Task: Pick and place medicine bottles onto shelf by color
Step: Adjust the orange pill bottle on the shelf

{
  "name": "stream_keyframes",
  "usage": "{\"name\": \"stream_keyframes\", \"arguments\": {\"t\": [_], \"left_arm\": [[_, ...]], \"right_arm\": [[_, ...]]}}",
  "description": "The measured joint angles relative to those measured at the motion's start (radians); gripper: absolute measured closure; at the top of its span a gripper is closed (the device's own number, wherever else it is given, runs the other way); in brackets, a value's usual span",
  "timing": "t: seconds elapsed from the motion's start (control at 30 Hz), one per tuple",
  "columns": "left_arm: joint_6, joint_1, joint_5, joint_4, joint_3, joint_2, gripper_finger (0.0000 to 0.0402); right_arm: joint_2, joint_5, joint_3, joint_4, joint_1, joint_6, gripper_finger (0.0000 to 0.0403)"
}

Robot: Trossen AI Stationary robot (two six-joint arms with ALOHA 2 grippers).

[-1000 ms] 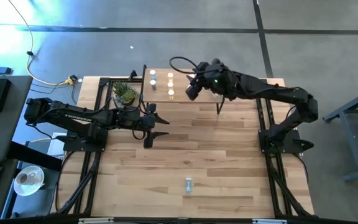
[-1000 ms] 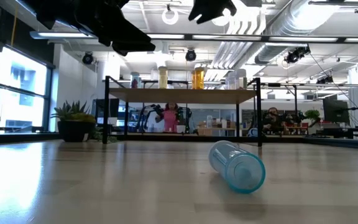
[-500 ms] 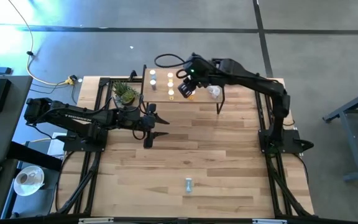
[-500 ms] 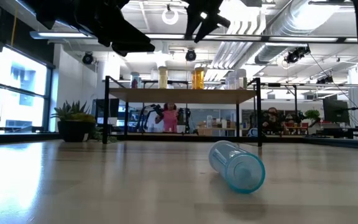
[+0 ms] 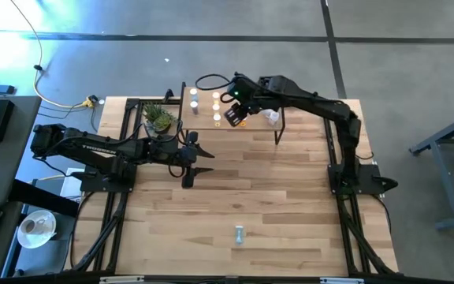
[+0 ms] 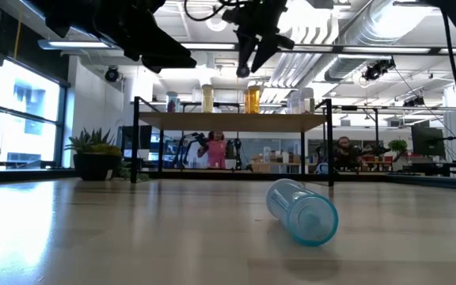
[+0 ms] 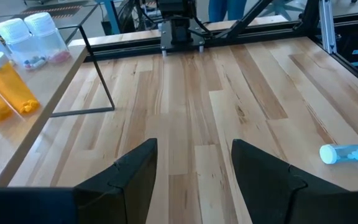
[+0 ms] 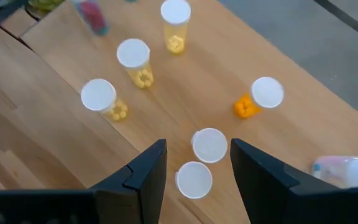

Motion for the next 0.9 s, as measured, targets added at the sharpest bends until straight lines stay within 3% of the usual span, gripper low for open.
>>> {"name": "stream_keyframes", "arguments": {"t": [0.9], "left_arm": [[0.000, 0.000, 0.000, 0.000, 0.000, 0.000, 0.0204]], "right_arm": [[0.072, 0.005, 0.000, -0.037, -0.026, 0.008, 0.0234]]}}
